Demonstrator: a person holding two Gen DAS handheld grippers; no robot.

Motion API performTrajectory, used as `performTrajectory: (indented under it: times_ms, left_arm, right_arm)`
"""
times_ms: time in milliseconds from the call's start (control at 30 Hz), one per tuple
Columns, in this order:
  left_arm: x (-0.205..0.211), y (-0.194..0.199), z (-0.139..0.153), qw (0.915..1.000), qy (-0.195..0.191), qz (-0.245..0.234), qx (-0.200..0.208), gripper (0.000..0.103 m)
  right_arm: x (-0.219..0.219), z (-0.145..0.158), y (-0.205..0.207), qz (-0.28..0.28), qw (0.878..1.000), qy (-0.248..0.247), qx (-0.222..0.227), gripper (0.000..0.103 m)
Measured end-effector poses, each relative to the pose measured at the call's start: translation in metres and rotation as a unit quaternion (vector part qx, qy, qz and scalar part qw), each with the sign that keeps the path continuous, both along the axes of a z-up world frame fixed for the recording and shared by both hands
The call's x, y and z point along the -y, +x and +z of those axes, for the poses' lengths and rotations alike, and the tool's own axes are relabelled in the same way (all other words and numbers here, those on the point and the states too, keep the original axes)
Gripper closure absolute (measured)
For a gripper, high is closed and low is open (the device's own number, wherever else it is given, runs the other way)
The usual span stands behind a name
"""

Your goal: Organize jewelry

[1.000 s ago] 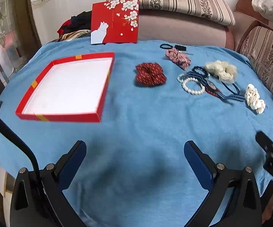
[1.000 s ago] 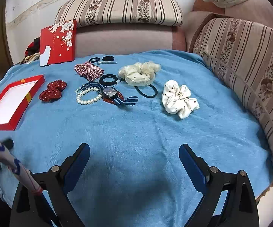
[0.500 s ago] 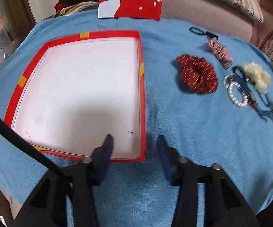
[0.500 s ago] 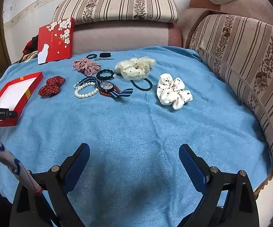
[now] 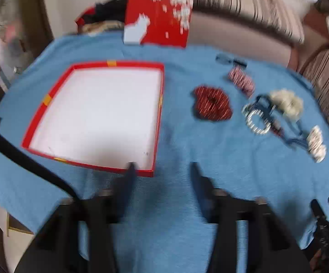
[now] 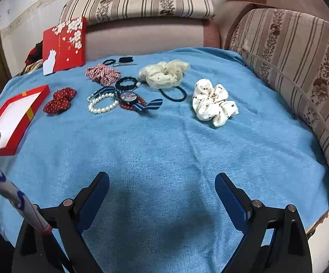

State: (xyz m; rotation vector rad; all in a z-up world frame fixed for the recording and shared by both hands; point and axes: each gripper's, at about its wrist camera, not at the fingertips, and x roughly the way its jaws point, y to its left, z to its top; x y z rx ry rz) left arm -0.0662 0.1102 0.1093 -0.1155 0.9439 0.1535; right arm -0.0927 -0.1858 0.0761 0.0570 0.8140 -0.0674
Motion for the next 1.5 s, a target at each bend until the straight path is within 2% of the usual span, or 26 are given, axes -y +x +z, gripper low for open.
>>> performTrajectory:
  times_ms: [67,133,267,300,367,467,633,800,1067,1333,1500]
  left_arm:
    - [0.011,-0.018,0.013,0.9996,-0.001,0.009,0.027,0.033]
    - [0.023,-0.030,0.019,0.9994,-0.009,0.006,0.033,0.027]
    - [0.045,-0.051,0.021,0.9987,-0.032,-0.008,0.038,0.025]
    - [0.049,-0.056,0.020,0.9985,-0.035,-0.015,0.039,0.022]
    - [0.055,-0.063,0.019,0.9983,-0.036,-0.022,0.041,0.019]
    - [0.059,-0.080,0.021,0.9968,-0.048,-0.028,0.058,0.014]
    - [0.068,-0.108,0.032,0.9934,-0.052,-0.051,0.089,0.013]
    - [0.074,-0.131,0.044,0.9925,-0.031,-0.050,0.107,0.013]
    - [0.074,-0.145,0.056,0.9924,0.002,-0.043,0.115,0.013]
    - [0.075,-0.130,0.056,0.9941,0.008,-0.057,0.092,0.013]
    - [0.078,-0.109,0.045,0.9960,-0.002,-0.064,0.063,0.013]
  right_arm:
    - [0.001,0.004,-0.004,-0.008,1.000,0.002,0.010,0.007]
    - [0.001,0.012,-0.011,-0.012,1.000,0.001,0.026,0.007]
    - [-0.001,0.030,-0.025,-0.015,0.998,-0.022,0.062,0.007]
    - [-0.002,0.033,-0.027,-0.012,0.998,-0.026,0.065,0.007]
    - [-0.002,0.038,-0.029,0.002,0.998,-0.024,0.057,0.007]
    - [-0.002,0.052,-0.043,0.017,0.997,-0.014,0.074,0.007]
    - [-0.003,0.077,-0.070,0.012,0.994,-0.025,0.101,0.007]
    - [0.004,0.089,-0.088,-0.005,0.994,-0.001,0.110,0.007]
    - [0.000,0.084,-0.088,0.009,0.995,0.012,0.103,0.007]
    - [-0.001,0.068,-0.070,0.027,0.995,0.042,0.082,0.011]
    - [-0.004,0.054,-0.055,0.035,0.997,0.034,0.063,0.012]
